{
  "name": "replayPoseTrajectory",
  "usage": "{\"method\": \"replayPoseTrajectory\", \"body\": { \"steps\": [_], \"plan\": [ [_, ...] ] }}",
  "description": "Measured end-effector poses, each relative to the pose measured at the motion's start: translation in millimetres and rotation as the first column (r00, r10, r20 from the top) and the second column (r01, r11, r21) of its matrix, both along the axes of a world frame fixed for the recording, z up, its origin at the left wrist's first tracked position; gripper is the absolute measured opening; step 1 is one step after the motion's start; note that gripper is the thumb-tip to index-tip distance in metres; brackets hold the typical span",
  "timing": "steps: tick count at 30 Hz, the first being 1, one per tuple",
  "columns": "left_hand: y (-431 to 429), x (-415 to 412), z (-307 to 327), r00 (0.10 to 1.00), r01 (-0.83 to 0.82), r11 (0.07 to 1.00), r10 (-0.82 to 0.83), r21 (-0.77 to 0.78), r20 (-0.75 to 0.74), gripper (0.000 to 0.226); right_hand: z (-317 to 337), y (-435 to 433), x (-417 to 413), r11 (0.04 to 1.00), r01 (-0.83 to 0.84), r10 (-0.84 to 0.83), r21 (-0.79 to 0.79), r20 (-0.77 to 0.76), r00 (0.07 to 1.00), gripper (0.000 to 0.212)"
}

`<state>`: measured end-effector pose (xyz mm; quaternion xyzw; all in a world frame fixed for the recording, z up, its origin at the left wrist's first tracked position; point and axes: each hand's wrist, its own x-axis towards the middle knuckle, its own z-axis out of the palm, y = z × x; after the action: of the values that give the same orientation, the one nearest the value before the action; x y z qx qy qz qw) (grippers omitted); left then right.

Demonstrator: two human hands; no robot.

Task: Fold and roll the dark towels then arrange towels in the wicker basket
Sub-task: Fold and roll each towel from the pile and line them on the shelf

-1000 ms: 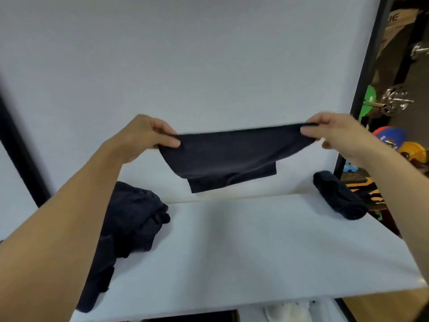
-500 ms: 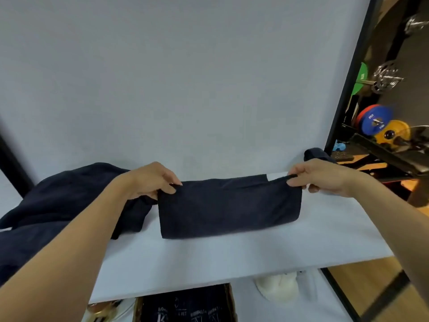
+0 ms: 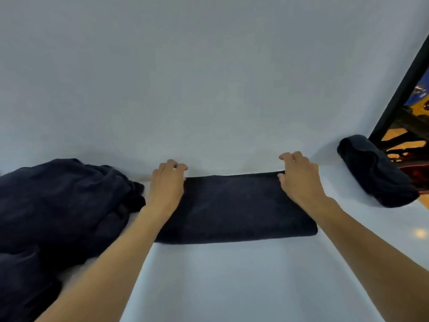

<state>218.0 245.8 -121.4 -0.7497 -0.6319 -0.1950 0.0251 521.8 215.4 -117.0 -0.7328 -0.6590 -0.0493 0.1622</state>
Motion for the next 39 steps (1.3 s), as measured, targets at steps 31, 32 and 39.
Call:
{"method": "replayPoseTrajectory", "body": {
  "steps": [31, 32, 39],
  "plan": [
    [-178, 4, -2, 0.756, 0.653, 0.752, -0.655, 0.092, -0.006, 0.027, 31, -196, -49, 0.774, -0.322, -0.197, -0.545, -0.692, 0.695, 0.060],
    [-197, 3, -8, 0.715, 0.697, 0.711, -0.699, 0.094, -0.016, 0.036, 29, -201, -52, 0.789, -0.310, -0.219, -0.530, -0.715, 0.663, 0.057],
    [-247, -14, -45, 0.715, 0.646, 0.762, -0.585, 0.042, -0.382, 0.074, 22, -241, -72, 0.842, -0.234, -0.268, -0.486, -0.755, 0.599, 0.043]
  ]
}}
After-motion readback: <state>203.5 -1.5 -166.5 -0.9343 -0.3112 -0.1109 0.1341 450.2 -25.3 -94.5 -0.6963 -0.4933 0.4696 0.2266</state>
